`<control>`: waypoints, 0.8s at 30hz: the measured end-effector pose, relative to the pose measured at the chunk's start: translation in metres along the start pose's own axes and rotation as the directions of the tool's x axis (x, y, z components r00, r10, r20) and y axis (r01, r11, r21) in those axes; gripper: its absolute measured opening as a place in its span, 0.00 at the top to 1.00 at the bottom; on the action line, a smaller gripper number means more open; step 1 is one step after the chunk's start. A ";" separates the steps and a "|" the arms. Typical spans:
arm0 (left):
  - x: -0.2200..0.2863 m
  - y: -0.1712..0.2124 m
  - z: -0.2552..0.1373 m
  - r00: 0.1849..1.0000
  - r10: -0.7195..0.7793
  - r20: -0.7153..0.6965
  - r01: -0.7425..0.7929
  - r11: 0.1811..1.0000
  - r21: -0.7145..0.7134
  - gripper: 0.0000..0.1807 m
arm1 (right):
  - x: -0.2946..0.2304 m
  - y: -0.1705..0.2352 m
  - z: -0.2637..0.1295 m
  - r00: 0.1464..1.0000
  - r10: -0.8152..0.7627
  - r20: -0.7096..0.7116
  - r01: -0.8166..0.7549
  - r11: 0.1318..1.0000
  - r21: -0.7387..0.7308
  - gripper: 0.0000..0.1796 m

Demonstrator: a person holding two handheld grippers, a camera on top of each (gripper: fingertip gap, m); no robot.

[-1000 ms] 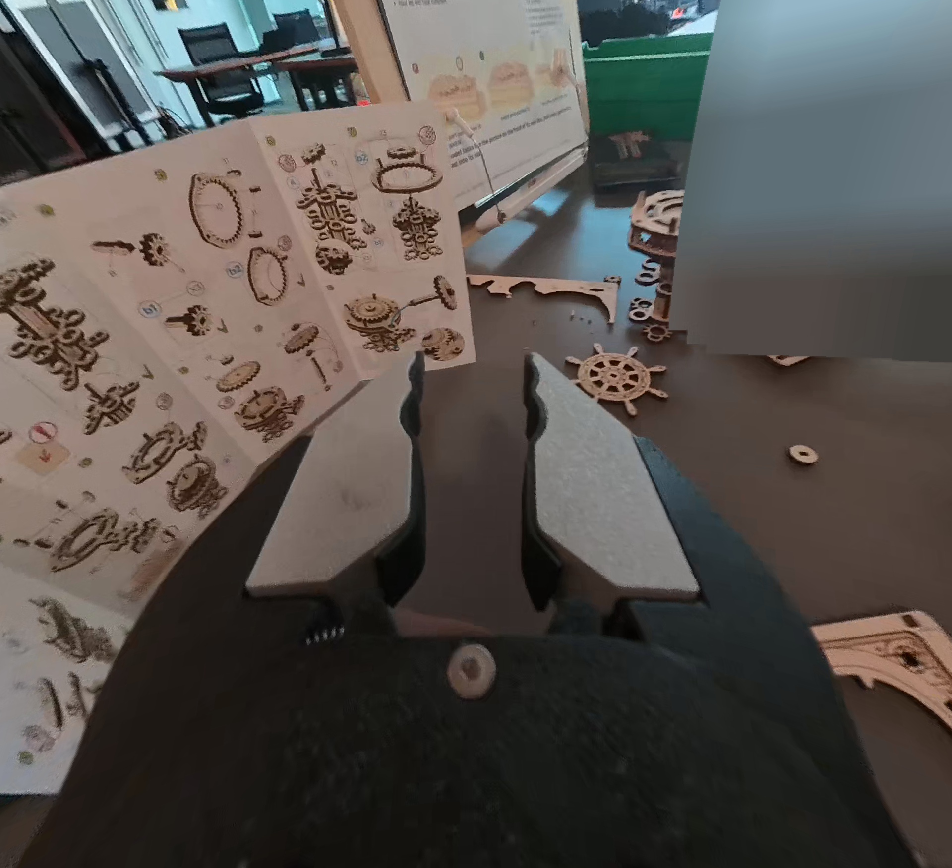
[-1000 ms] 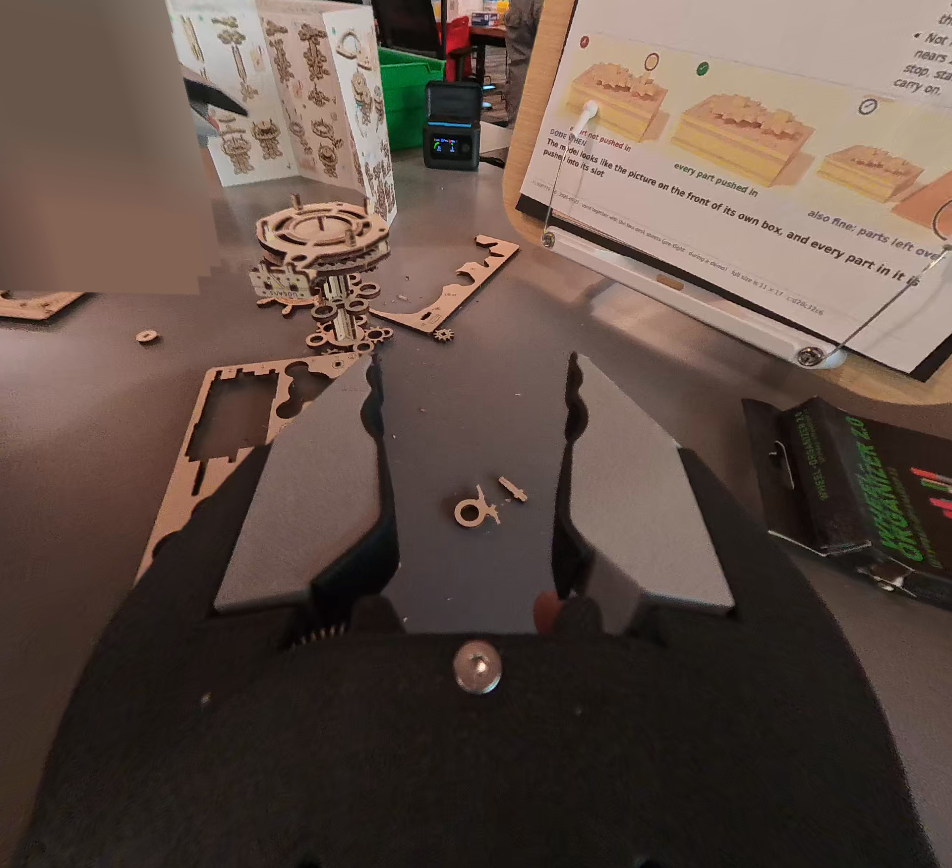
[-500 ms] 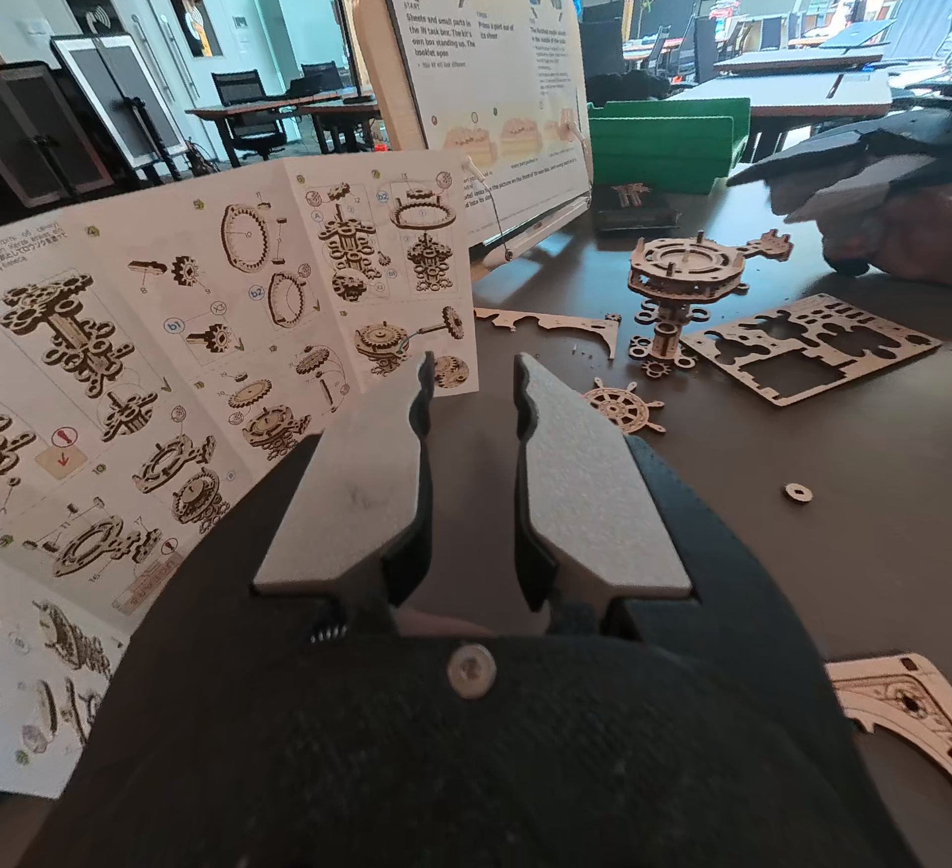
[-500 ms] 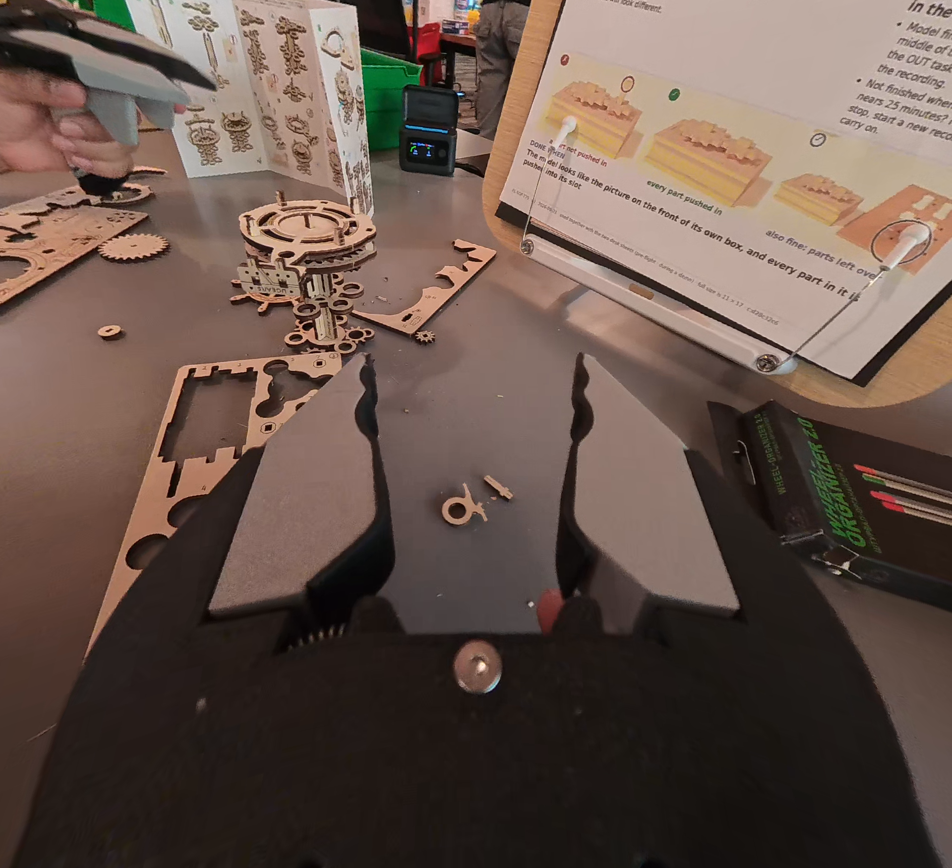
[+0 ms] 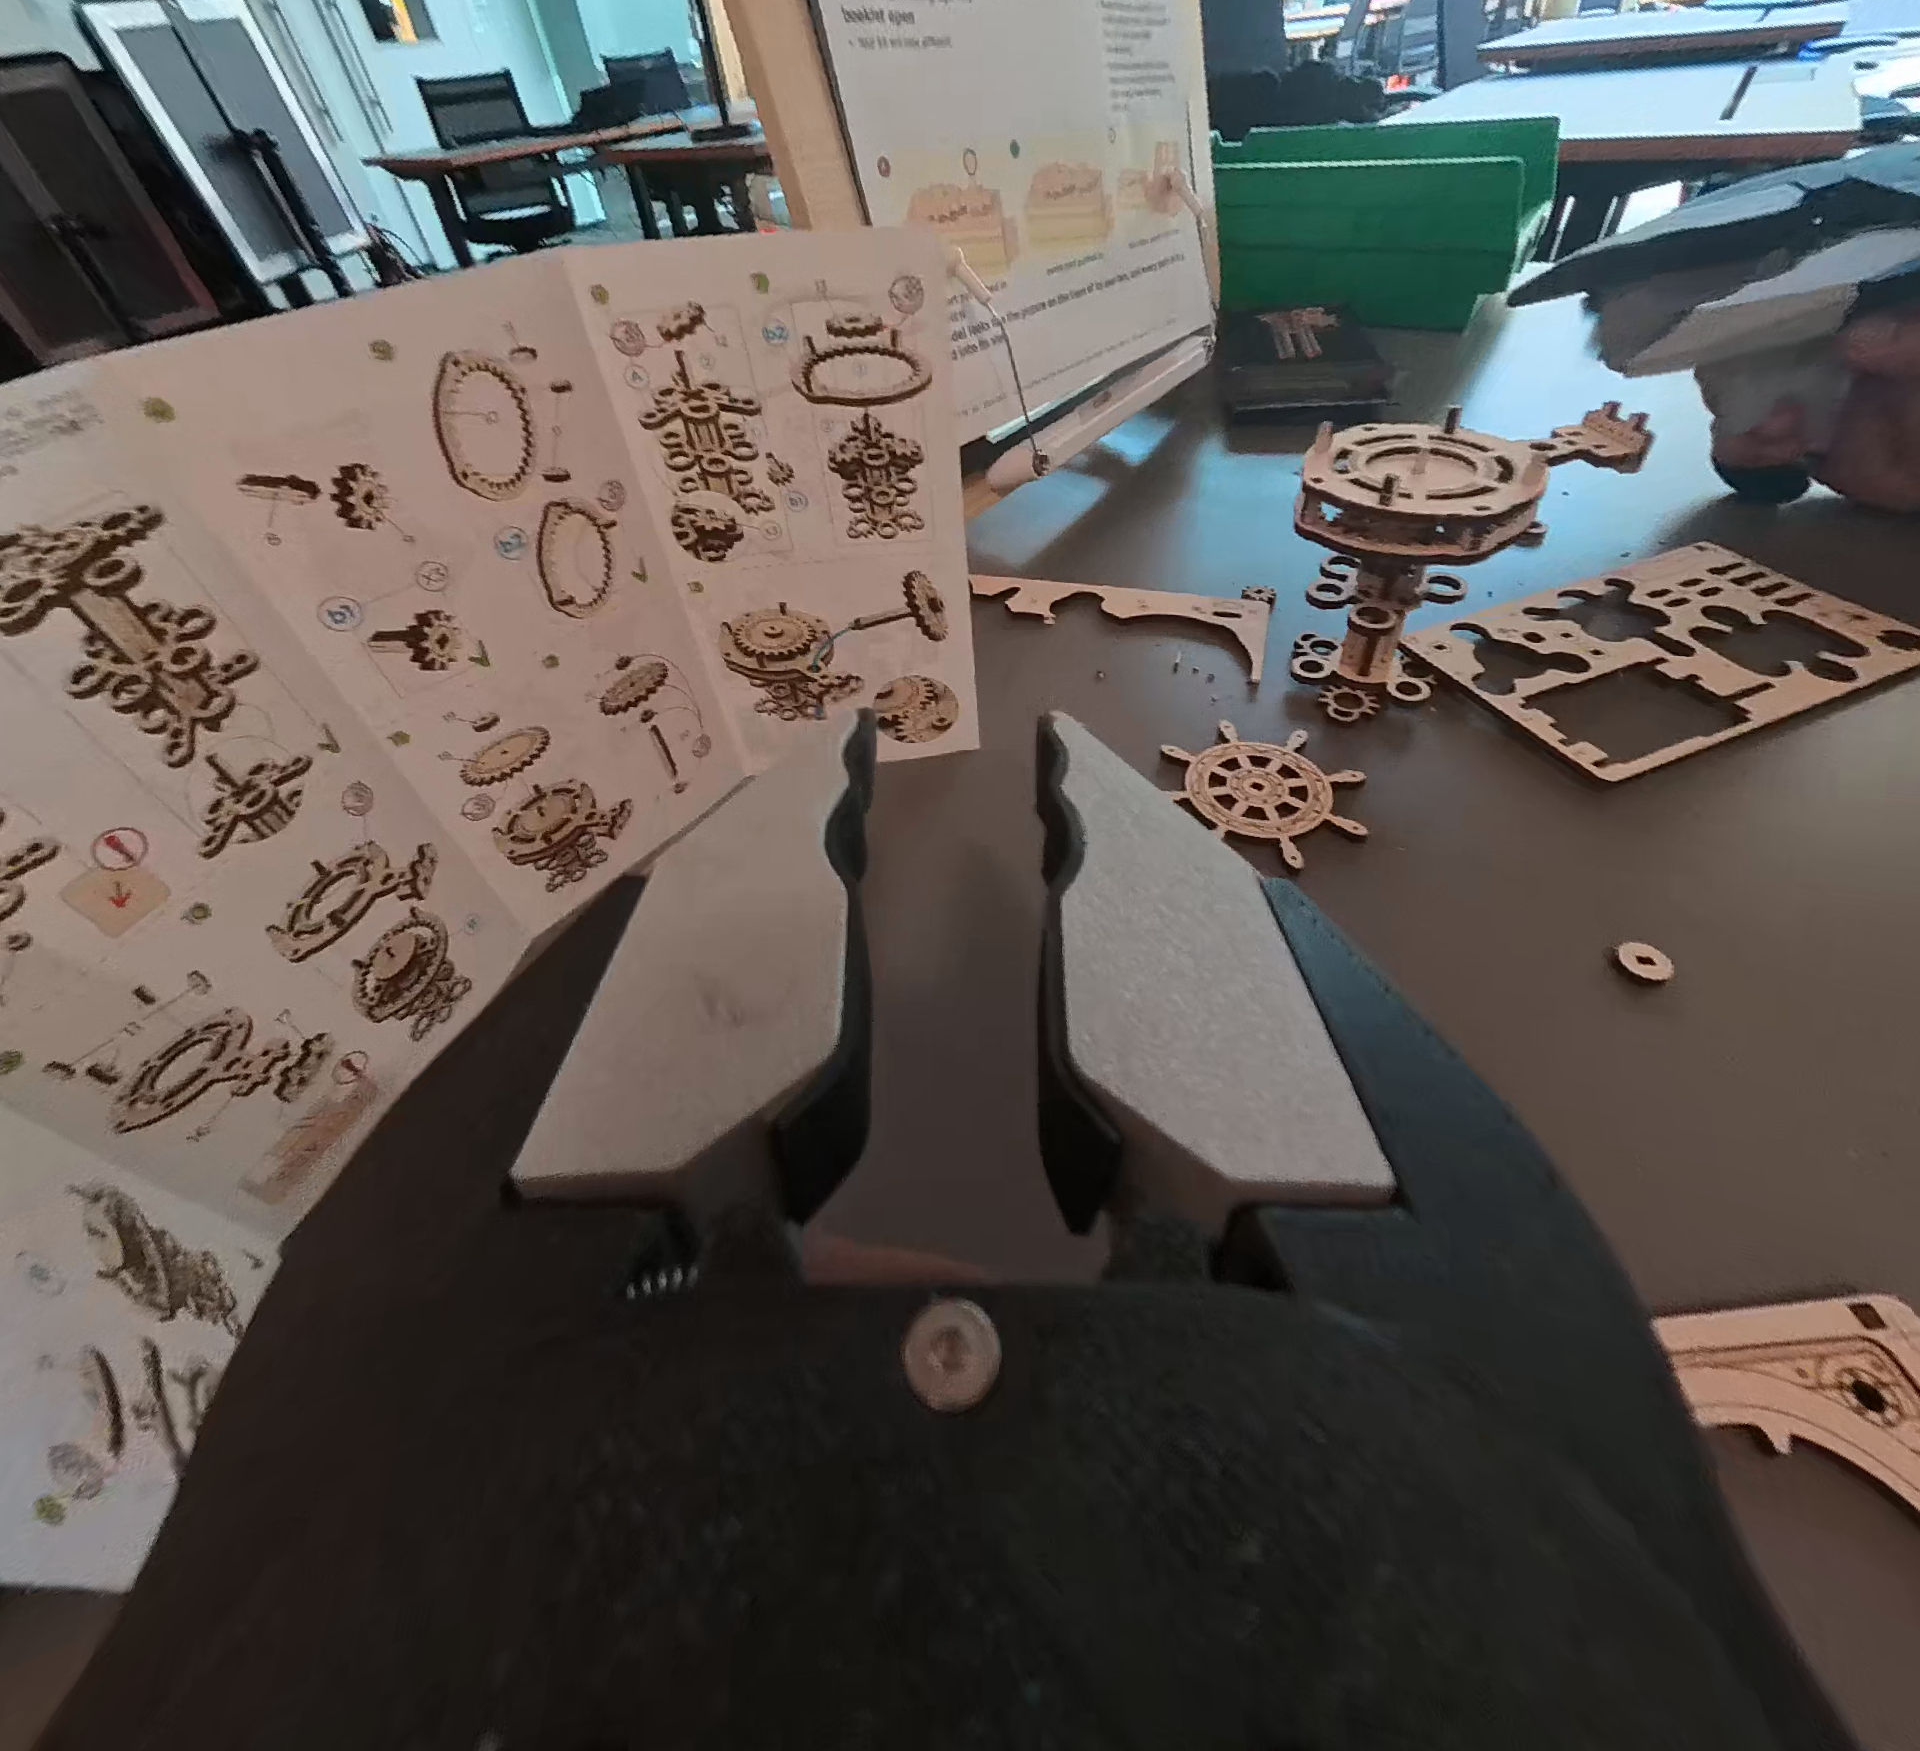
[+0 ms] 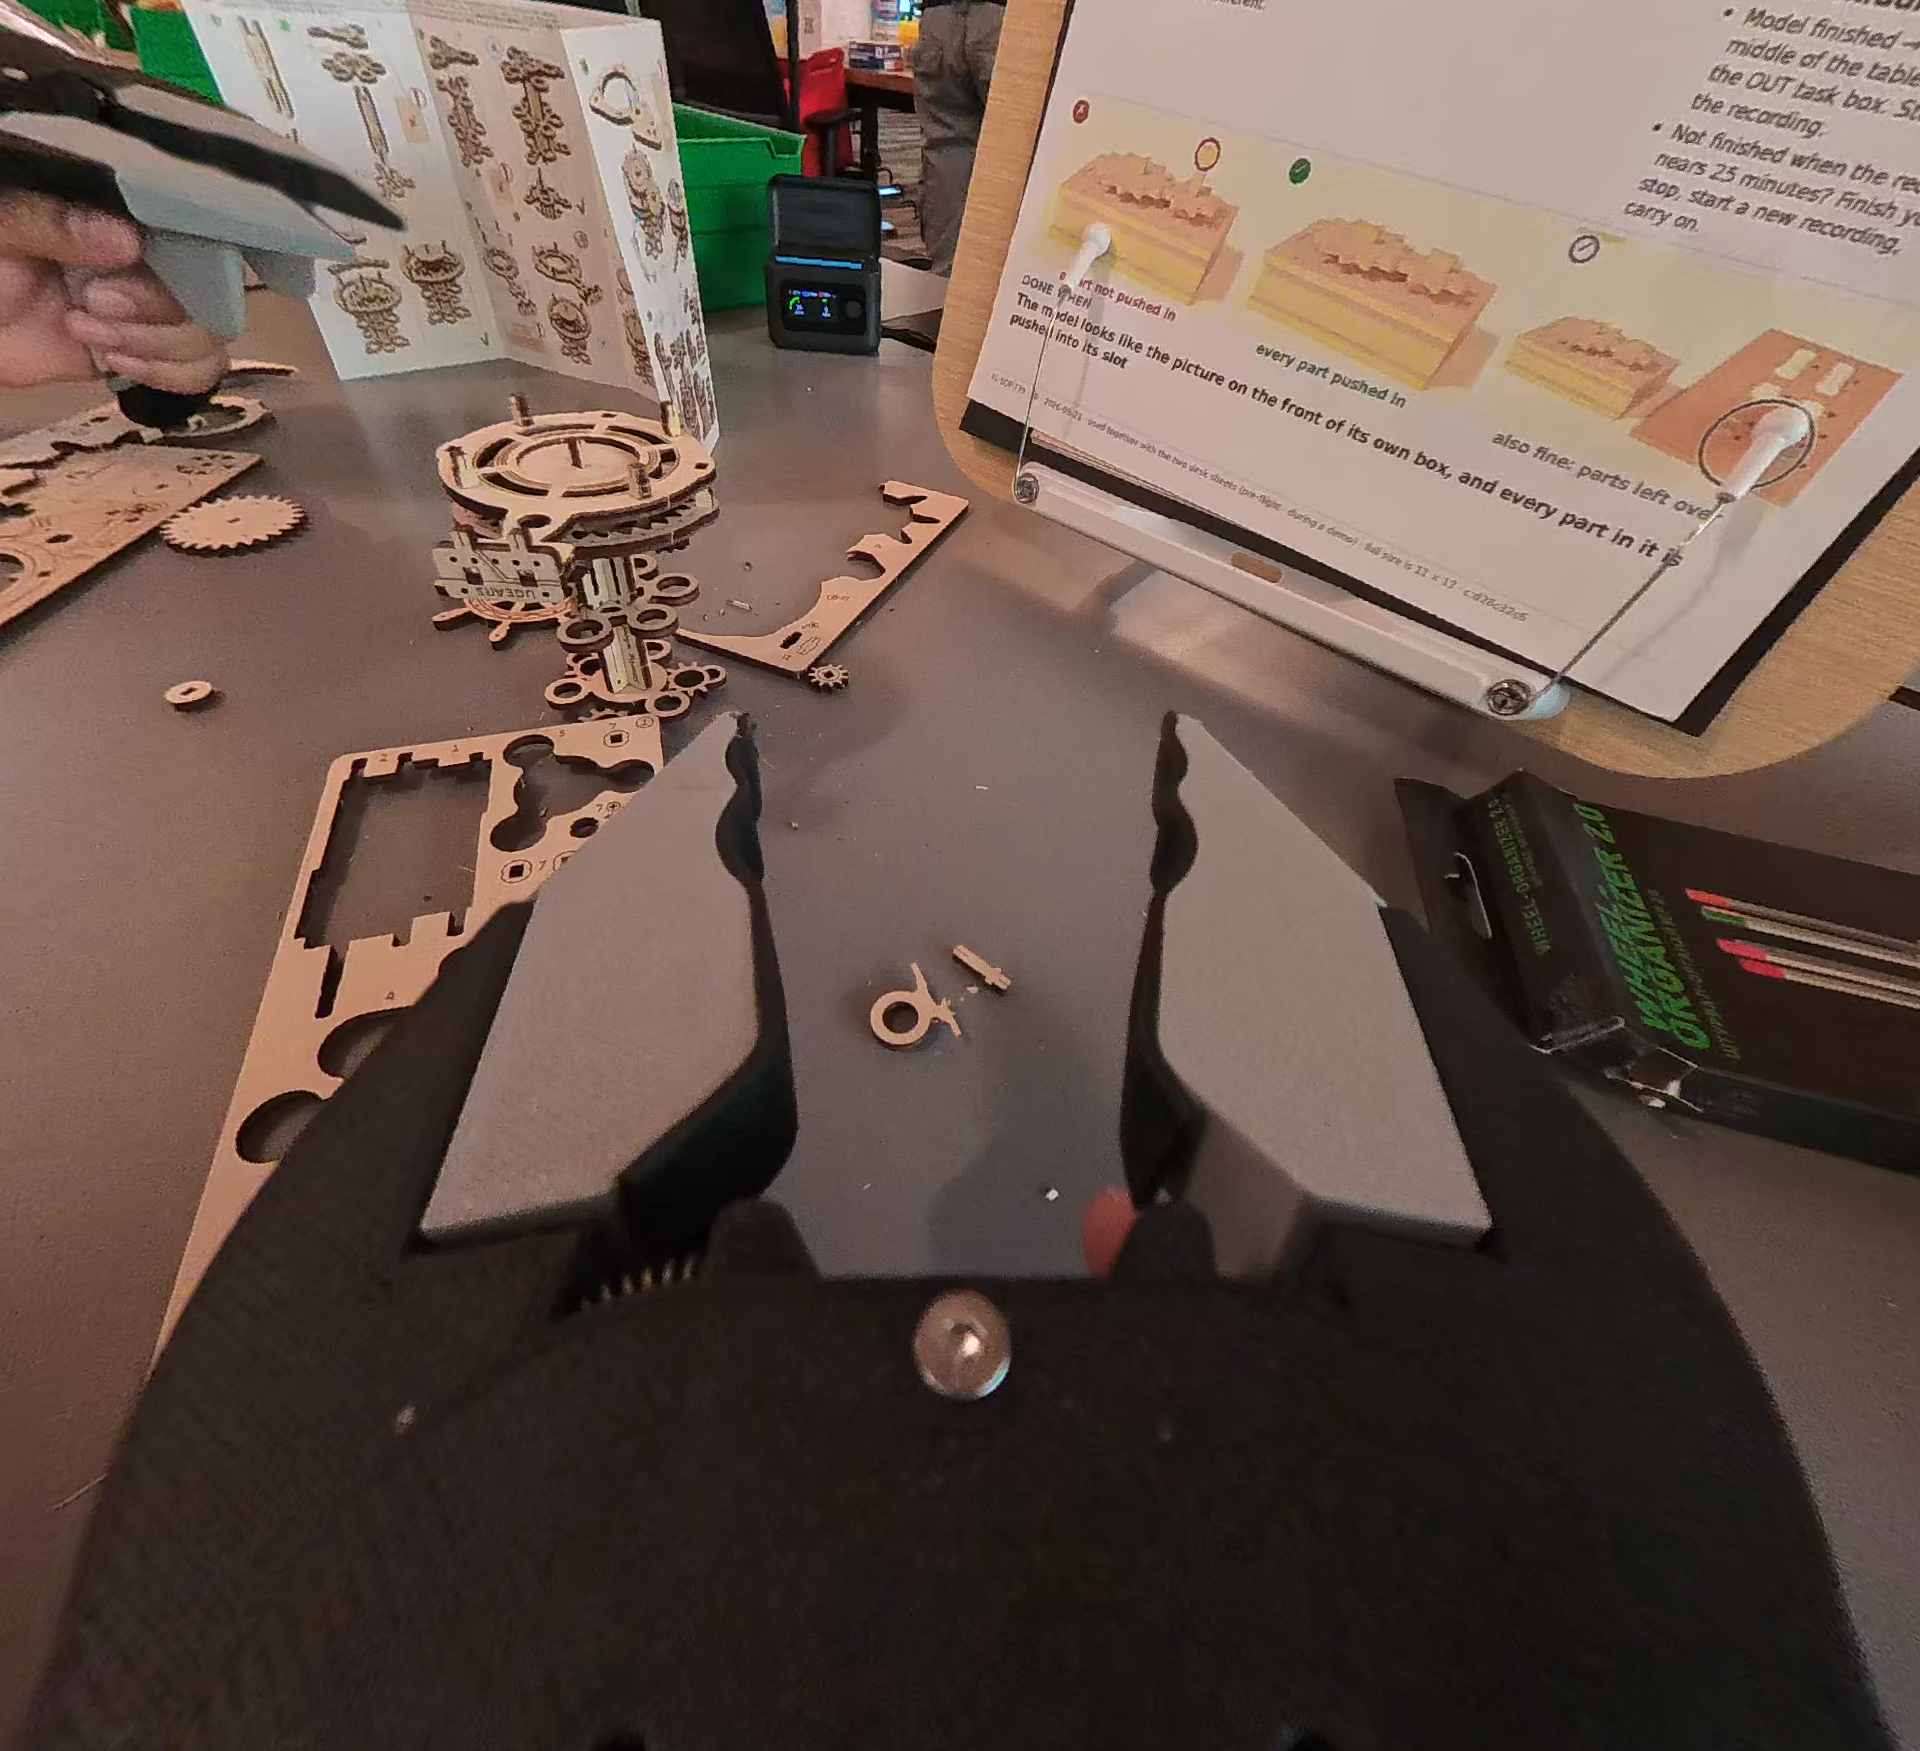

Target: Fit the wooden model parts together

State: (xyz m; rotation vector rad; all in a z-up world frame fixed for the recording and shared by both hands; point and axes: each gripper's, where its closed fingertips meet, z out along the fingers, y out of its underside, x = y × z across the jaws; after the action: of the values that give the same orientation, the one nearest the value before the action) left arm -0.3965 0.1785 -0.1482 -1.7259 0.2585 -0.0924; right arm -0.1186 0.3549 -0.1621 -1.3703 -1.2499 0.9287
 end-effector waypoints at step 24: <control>-0.011 -0.007 -0.011 1.000 -0.017 0.012 0.017 0.999 0.036 1.00 | 0.003 0.003 0.003 1.000 0.028 -0.014 -0.028 0.999 -0.020 0.59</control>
State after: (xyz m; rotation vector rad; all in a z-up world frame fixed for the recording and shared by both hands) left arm -0.4081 0.1718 -0.1382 -1.6929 0.2322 -0.0982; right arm -0.1205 0.3590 -0.1650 -1.4112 -1.2356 0.9260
